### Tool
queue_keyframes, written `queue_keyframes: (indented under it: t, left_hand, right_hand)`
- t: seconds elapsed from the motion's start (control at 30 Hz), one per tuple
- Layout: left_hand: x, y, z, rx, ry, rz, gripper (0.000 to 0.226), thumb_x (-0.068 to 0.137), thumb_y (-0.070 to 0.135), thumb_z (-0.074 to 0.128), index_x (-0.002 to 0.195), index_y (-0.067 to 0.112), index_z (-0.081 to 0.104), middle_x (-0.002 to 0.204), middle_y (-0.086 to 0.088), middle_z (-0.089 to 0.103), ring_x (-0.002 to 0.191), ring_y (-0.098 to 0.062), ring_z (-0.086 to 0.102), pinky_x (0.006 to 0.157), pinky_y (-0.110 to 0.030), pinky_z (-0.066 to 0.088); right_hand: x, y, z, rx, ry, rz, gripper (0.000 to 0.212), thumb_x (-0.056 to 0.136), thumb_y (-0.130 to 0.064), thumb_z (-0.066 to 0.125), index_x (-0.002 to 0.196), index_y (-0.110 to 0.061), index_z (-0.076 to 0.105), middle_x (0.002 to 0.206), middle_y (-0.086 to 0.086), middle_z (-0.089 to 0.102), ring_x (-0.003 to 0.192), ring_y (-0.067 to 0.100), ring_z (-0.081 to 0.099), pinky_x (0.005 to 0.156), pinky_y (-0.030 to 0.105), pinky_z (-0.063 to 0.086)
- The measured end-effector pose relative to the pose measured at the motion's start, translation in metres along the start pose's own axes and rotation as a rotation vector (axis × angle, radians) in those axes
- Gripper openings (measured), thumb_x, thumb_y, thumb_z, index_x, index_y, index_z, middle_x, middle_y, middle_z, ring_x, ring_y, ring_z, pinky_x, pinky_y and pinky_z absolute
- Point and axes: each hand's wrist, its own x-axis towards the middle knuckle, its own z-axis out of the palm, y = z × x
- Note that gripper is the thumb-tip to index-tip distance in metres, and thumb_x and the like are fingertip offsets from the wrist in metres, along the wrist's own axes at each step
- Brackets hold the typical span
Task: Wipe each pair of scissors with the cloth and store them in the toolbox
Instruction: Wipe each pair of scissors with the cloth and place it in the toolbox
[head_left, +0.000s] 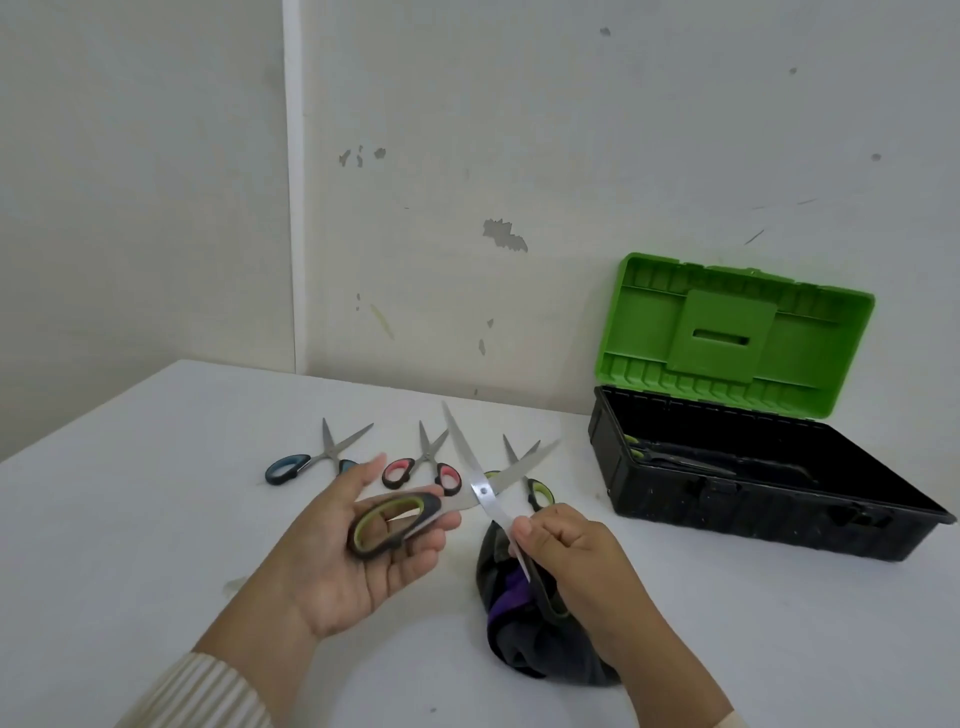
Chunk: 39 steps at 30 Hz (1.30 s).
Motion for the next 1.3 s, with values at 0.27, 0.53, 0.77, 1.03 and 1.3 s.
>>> queue_keyframes:
  t: [0.27, 0.53, 0.77, 1.03, 1.3]
  left_hand:
    - [0.014, -0.04, 0.023, 0.069, 0.008, 0.207, 0.032, 0.077, 0.026, 0.063, 0.094, -0.002, 0.065, 0.091, -0.016, 0.072, 0.087, -0.027, 0.065, 0.08, -0.037, 0.052]
    - [0.012, -0.028, 0.013, 0.269, 0.194, 0.276, 0.02, 0.094, 0.007, 0.052, 0.08, 0.0, 0.063, 0.076, -0.012, 0.072, 0.055, -0.019, 0.065, 0.051, -0.029, 0.057]
    - [0.009, -0.028, 0.012, 0.549, 0.131, 0.205, 0.017, 0.096, 0.008, 0.05, 0.085, -0.001, 0.06, 0.068, -0.009, 0.068, 0.062, -0.021, 0.07, 0.053, -0.028, 0.054]
    - [0.011, -0.046, 0.016, 0.701, -0.012, 0.215, 0.011, 0.083, -0.005, 0.056, 0.084, 0.0, 0.066, 0.073, -0.015, 0.065, 0.071, -0.027, 0.054, 0.06, -0.033, 0.04]
    - [0.016, -0.05, 0.016, 0.78, 0.002, 0.298, 0.023, 0.083, -0.009, 0.05, 0.078, 0.003, 0.069, 0.071, -0.014, 0.066, 0.066, -0.024, 0.059, 0.07, -0.039, 0.045]
  right_hand:
    - [-0.003, -0.003, 0.015, -0.041, 0.024, -0.075, 0.042, 0.087, -0.029, 0.058, 0.056, -0.003, 0.049, 0.053, 0.0, 0.041, 0.051, 0.01, 0.038, 0.052, 0.019, 0.034]
    - [0.001, 0.004, -0.005, 0.113, -0.025, -0.048, 0.013, 0.081, -0.012, 0.066, 0.074, -0.018, 0.074, 0.088, 0.001, 0.061, 0.087, 0.012, 0.059, 0.079, 0.02, 0.043]
    - [0.01, 0.005, -0.043, 0.639, 0.285, -0.111, 0.038, 0.078, 0.017, 0.054, 0.091, -0.017, 0.066, 0.087, 0.004, 0.065, 0.083, 0.015, 0.06, 0.068, 0.014, 0.052]
    - [-0.005, -0.009, 0.017, -0.346, -0.074, -0.522, 0.02, 0.077, -0.005, 0.061, 0.089, -0.017, 0.072, 0.089, -0.012, 0.06, 0.082, -0.004, 0.053, 0.076, 0.001, 0.038]
    - [-0.003, -0.012, 0.023, -0.323, -0.051, -0.379, 0.017, 0.085, -0.007, 0.058, 0.098, -0.006, 0.069, 0.087, 0.0, 0.056, 0.07, -0.005, 0.049, 0.065, 0.002, 0.037]
